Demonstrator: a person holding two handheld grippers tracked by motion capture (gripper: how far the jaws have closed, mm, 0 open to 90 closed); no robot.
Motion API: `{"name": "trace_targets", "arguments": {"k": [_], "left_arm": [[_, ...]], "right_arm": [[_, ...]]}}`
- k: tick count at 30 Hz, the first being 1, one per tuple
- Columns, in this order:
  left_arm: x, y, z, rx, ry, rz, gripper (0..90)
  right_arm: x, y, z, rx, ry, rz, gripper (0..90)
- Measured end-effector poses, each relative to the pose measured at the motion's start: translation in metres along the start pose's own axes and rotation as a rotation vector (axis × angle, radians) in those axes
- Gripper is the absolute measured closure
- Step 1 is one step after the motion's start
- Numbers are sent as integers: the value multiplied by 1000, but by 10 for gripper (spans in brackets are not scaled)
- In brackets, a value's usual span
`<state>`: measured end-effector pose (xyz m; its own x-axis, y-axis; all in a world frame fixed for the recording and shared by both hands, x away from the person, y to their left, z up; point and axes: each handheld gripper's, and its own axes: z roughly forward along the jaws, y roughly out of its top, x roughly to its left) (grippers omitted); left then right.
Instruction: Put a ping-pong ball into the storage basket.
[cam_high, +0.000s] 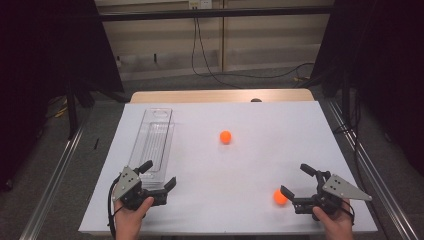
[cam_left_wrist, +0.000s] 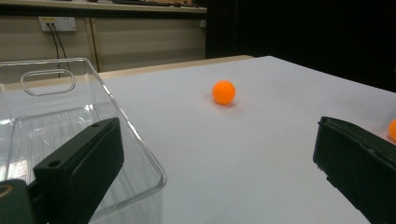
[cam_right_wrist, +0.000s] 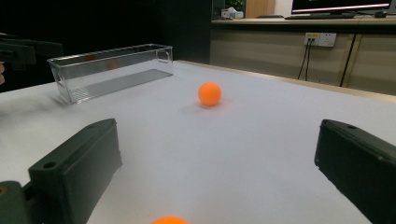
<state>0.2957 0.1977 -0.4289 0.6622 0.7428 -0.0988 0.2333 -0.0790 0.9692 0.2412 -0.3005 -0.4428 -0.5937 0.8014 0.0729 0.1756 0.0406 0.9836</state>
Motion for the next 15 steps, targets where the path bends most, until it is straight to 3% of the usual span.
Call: {"name": "trace_targets", "arguments": {"k": [15], "left_arm": [[-8,2,5,1,-24,-4,17]], "right_arm": [[-6,0,-2,-2,-18,11,0]]}}
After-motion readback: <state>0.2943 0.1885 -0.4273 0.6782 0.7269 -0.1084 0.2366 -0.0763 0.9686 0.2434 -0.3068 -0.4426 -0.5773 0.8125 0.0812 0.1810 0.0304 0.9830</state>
